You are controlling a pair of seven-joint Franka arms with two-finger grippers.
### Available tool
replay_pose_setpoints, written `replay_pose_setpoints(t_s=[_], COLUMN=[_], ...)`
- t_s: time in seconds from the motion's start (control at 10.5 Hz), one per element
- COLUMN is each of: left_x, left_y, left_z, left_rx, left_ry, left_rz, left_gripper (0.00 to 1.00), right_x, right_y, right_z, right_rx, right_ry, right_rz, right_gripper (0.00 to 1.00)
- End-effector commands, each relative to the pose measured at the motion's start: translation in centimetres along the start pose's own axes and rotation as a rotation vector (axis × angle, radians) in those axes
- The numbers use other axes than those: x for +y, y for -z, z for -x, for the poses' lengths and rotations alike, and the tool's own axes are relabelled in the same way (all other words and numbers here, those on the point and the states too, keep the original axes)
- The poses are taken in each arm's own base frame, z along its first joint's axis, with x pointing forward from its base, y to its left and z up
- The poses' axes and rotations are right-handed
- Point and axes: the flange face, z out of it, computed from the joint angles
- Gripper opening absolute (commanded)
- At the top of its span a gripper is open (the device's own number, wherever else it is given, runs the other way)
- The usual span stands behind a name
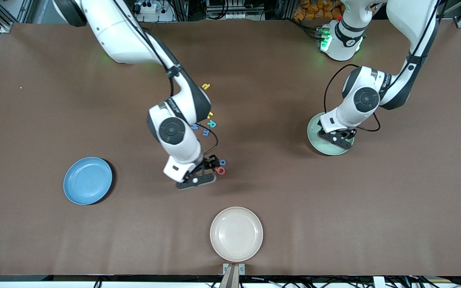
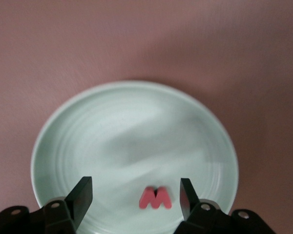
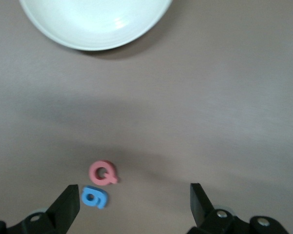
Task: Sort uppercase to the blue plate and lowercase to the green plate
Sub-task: 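Lower the right gripper to the pink letter while the left gripper withdraws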
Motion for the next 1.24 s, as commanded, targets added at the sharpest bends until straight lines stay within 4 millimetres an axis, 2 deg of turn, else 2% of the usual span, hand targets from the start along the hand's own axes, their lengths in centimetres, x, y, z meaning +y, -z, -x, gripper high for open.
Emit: replay_pose_setpoints(t_s=[0.0,0.19,0.29,0.57,0.95,1.14], left_x=[0.9,1.3,1.3,2.8,2.6,2.6], left_y=[4.0,6.9,7.7,9.7,12.4,13.0], left_z=[-2.8,-5.0,-5.8,-8.6,-10.1,-10.6], left_rx=[0.044,0.087,0.107,0.152,0.206,0.213], left_ry=[0.117,0.211,0.244,0.346,0.406,0.445], left_rz=[0.064,0.082,0.087,0.12,0.169,0.196], left_gripper=[0.8,0.8,0.8,0.8,0.8,0.8], right_x=[-4.0,-5.7,-6.1,-4.9,-4.2,-4.3], right_y=[-4.3,-7.3,-7.6,-7.9,-8.1,-8.4], right_z=[0.0,1.4,1.8,1.6,1.4,1.5], right_rx=[0.003,-0.006,-0.011,-0.021,-0.027,-0.03], right_ry=[0.071,0.1,0.119,0.184,0.197,0.196], right_rz=[0.033,0.04,0.049,0.076,0.077,0.072], right_gripper=[1.0,1.0,1.0,1.0,1.0,1.0])
